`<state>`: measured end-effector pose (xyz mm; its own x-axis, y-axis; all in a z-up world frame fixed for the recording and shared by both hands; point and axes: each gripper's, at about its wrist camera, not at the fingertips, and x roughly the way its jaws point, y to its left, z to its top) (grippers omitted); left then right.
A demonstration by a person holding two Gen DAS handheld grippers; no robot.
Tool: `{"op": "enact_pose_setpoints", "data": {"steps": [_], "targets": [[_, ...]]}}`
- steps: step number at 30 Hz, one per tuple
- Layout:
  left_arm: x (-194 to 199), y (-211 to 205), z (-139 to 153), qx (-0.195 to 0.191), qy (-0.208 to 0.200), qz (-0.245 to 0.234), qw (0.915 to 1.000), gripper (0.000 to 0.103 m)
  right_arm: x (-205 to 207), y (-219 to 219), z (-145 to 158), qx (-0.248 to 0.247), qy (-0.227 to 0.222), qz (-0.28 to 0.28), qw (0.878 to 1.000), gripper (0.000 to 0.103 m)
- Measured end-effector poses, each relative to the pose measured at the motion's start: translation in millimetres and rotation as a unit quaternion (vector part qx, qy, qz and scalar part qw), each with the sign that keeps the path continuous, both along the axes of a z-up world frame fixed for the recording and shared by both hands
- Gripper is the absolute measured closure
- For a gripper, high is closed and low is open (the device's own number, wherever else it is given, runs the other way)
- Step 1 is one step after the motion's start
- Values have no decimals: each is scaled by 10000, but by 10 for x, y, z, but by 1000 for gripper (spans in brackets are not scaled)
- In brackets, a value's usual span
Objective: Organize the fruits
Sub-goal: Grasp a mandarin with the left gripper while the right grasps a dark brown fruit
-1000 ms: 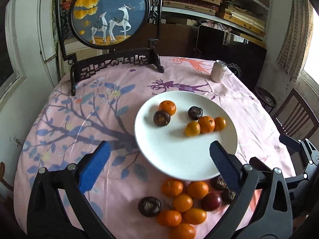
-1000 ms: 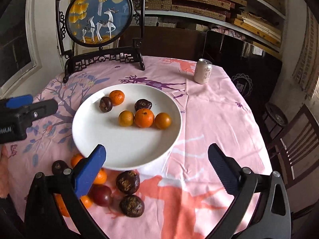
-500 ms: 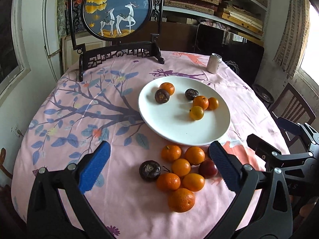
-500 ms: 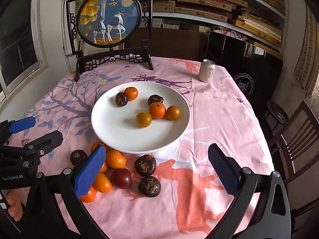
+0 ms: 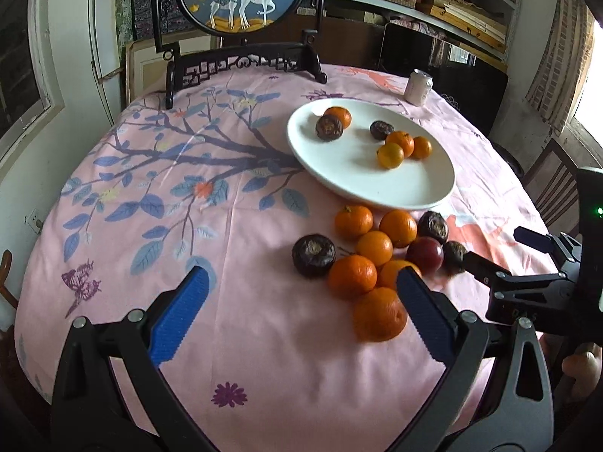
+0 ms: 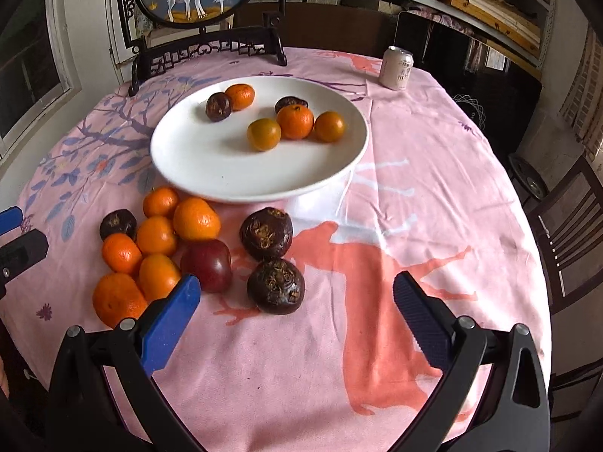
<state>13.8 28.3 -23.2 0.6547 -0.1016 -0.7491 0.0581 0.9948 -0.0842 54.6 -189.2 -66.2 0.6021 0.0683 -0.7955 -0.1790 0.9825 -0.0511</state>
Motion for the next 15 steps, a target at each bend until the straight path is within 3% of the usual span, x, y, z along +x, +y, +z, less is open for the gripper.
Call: {"op": "enact_pose_setpoints", "data": {"steps": [2,3,4,7,9,15], "targets": [[-48,-2,-80,28,105,-35,9999,2,23,-5,-95,-6,106,38,9999,4],[-76,-10,-131,47,188,-65,9998,2,33,-8,-124,33,159,88,9998,17],[-89,-20,-168,52,266,-114,9996,2,51,-7,-155,73,237,139,9996,24],[-114,-76,-272,42,487,-235,9985,2,139,-2,-282,122,433,223,9987,36],[-118,-123,-303,31,544,-290,9981,2,205,-3,-365,277,541,286,9977,60],[-86,-273,-395,20,727,-443,9964,2,10,-66,-215,405,406,368,9977,63]]}}
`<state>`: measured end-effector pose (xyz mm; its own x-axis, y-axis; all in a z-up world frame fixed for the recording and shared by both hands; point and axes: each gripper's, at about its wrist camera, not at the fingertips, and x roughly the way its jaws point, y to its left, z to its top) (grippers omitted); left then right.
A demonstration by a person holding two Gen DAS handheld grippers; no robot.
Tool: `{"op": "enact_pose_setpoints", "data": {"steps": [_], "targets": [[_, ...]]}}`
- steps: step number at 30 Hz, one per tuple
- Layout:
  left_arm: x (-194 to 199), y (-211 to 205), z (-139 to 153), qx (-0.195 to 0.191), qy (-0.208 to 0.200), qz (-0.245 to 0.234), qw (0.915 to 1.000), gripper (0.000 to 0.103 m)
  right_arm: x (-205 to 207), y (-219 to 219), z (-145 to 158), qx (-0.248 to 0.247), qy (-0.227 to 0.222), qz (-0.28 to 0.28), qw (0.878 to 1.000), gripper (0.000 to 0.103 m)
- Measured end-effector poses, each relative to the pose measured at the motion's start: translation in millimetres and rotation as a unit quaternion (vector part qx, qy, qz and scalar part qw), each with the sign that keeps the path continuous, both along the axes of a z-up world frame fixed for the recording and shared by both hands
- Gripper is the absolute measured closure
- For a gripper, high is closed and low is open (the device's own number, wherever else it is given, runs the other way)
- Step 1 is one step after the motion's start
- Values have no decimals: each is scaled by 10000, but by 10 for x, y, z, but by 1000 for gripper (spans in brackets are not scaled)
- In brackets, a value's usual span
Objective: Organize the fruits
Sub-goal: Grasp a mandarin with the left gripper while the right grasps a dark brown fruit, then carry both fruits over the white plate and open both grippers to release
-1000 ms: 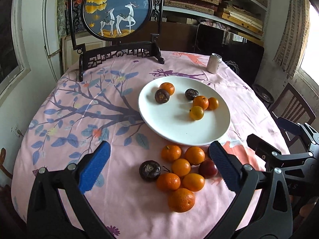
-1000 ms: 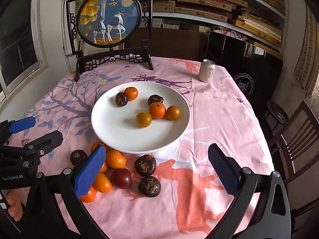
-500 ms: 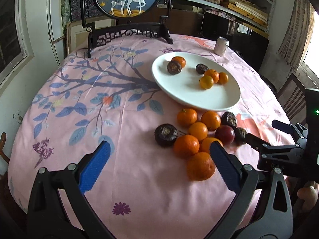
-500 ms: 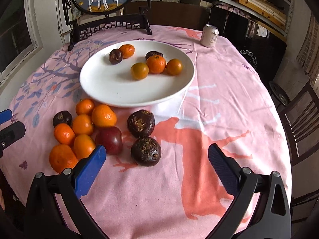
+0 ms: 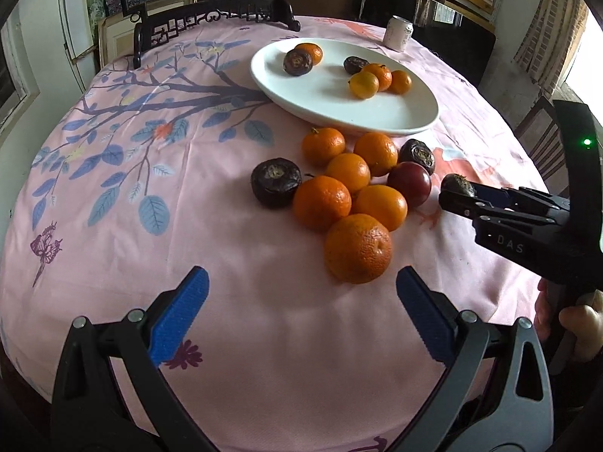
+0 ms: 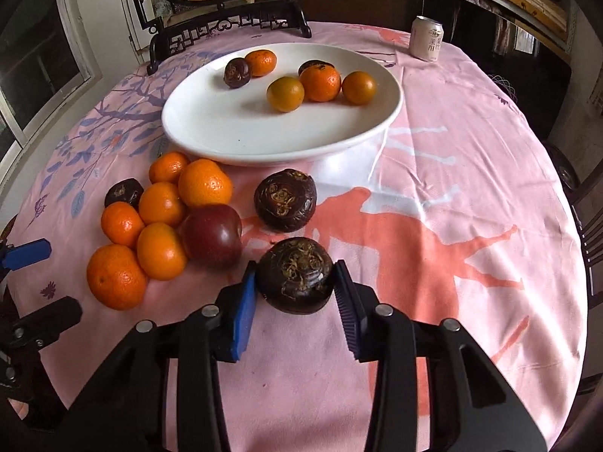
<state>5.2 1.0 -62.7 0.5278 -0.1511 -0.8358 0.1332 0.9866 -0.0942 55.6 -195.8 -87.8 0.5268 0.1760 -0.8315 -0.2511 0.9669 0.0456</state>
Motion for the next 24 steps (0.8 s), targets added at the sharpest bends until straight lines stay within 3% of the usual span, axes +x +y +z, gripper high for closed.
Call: {"op": "enact_pose_setpoints", "data": {"steps": [7,9,15,24], "targets": [[86,-247,-147,171,88,-92,9998,3,-173,-256,93,185,-71,-210,9996,62],[117,-296,-160,174,66,-113,9998,10,-184,-311,94,219,-75,-265,9994,62],[211,-376,-232,56,173,-212,9996,58,-201,-350,115,321,-111,-318,9989,62],[145,-261,-106,-113,74,-75,9999,59,-221,-264,172,372,-174,-215,9989,62]]}}
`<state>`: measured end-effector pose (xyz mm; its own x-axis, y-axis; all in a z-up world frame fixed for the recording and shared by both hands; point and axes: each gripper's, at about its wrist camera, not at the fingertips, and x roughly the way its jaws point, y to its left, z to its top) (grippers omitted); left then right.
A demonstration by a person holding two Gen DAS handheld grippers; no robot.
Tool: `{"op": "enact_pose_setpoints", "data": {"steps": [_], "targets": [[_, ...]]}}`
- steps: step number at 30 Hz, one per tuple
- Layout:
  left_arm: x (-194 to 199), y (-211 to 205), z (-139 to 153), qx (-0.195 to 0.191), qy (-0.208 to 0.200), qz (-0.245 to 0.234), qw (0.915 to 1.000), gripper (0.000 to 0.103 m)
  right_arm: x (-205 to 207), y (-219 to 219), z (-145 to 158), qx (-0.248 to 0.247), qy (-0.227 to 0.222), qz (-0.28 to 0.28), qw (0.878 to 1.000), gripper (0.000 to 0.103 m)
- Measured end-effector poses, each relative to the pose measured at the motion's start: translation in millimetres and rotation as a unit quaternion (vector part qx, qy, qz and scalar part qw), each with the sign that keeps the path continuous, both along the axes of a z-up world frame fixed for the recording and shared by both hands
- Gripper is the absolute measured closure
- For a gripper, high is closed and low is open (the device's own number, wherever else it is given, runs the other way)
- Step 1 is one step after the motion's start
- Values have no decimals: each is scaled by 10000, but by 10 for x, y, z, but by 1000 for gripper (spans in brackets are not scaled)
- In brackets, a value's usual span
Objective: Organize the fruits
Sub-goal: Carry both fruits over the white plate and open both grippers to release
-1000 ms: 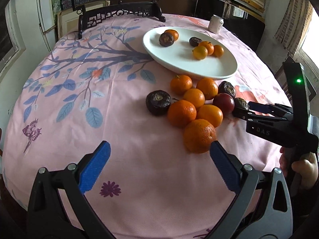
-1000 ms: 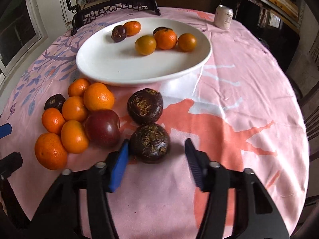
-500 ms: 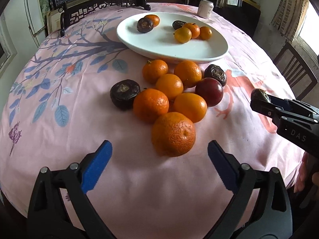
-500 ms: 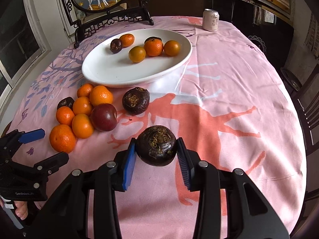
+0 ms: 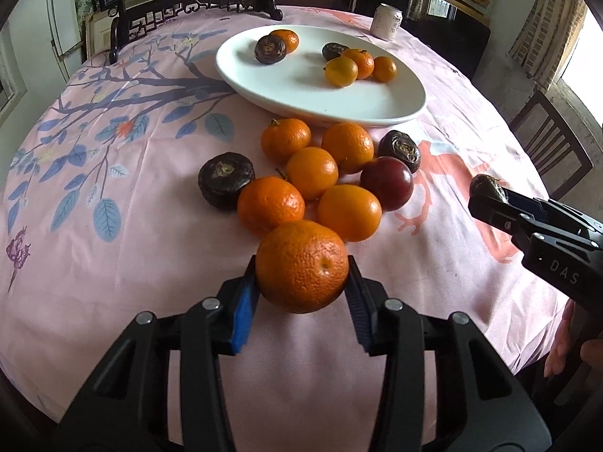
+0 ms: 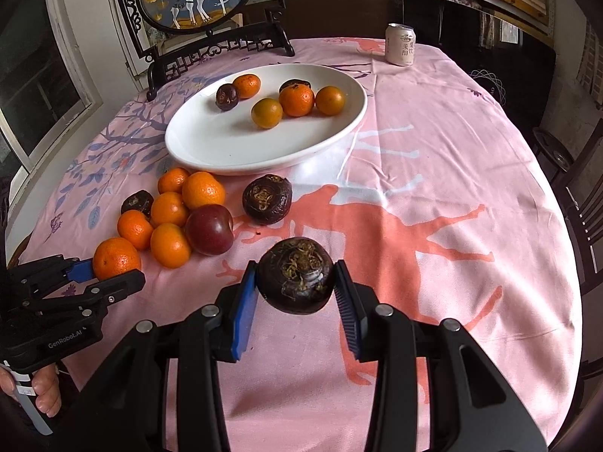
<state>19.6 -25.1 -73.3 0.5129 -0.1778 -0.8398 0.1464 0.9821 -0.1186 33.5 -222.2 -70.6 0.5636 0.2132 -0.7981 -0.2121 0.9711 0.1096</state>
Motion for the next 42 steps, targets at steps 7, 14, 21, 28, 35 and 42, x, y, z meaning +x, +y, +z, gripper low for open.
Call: {"op": "enact_pose_setpoints", "data": {"steps": [7,14,21,28,35,42], "targets": [[26,66,267,-155,-222,-106,9996,59,34,59,72,67,-30,108,9999,62],[766,100,676,-150,-400,-92,9990,59,473,313,348,103,-208,616,9978,62],[2025,-110,766,-163,-185,128,9996,59,1452,575,487,-70,-476,944,9944,62],[2519,-106,538,-120,62,322,9994,59,2007,683,266,-122,-228,1092,9937,63],[2623,12,417,-97,206,408,9989,59,2198,858,143,-275,-167,1226,9919,62],[2689,-26,433,-68,195,407,9990,48,2182,893,164,-443,-341,1177,9915,34]]}}
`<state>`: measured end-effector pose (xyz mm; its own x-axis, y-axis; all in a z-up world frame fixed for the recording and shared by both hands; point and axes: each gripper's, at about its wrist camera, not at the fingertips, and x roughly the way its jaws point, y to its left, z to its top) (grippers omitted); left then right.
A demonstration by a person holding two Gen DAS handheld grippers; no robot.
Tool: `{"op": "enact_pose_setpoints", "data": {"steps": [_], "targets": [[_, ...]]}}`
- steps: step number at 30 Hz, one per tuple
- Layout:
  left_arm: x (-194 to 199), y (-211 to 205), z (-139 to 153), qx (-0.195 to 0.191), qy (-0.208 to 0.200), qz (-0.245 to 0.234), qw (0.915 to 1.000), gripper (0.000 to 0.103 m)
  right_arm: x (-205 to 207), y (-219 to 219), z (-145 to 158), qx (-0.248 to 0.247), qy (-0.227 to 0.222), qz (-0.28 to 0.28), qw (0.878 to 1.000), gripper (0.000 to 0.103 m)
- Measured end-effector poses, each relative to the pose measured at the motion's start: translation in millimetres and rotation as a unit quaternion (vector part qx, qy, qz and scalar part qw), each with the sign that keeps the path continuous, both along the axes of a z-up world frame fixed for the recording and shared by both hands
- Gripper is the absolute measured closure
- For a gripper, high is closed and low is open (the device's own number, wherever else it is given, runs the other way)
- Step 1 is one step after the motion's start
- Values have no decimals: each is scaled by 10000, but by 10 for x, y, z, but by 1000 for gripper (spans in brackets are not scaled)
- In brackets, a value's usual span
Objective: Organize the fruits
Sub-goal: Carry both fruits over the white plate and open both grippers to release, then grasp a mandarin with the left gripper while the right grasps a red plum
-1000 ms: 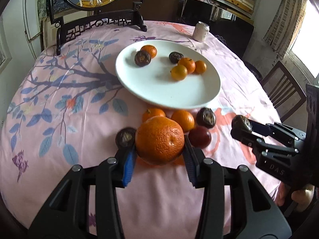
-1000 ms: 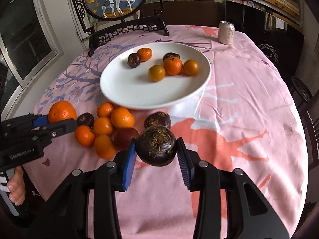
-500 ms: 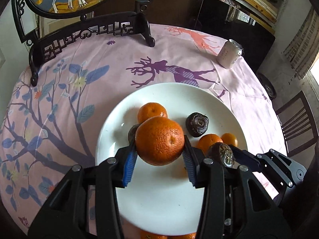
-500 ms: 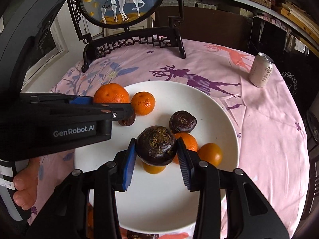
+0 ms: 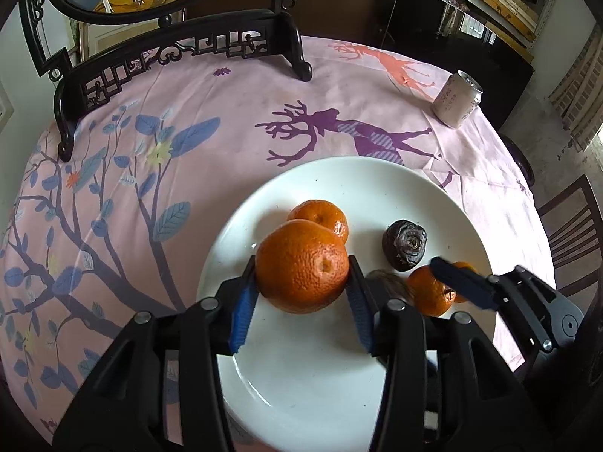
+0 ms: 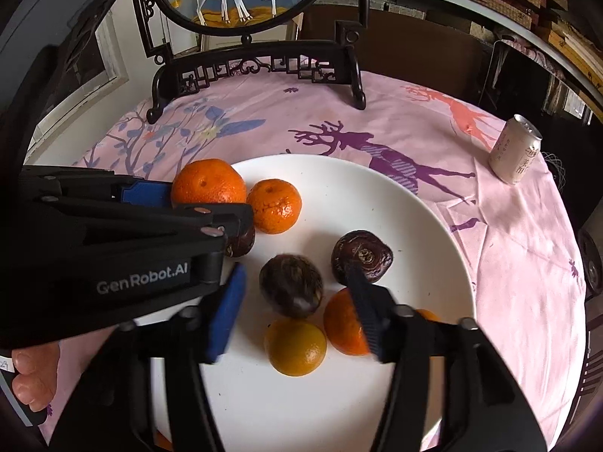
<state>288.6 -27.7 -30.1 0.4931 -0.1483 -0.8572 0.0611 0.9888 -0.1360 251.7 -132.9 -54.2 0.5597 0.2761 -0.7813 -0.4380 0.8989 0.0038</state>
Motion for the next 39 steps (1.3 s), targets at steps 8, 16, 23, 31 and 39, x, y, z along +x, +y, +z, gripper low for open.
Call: {"op": "enact_pose_setpoints", "data": {"steps": [8,16,23,31,39], "targets": [[-573,216,387,-133,-645,35,9978,8,-658,-294,361,-260,-631,-414,9968,4],[-1638,266,420,190,-1181,60,9928,5,-1452,-550,404,-80,-677,-1075,9919,1],[-2036,287,303,43,-1029,32,9947,5,-1733,-556,379,-45,-587,-1138,9918,1],[-2243,298,335,132,-1149,41,9933,5,-1870,-531,408,-66,-619,-1106,9919,1],[-2441,441,114,232,-1011,116,9945,5,-2047,-538,106,-200,-235,-1092,9935,1]]}}
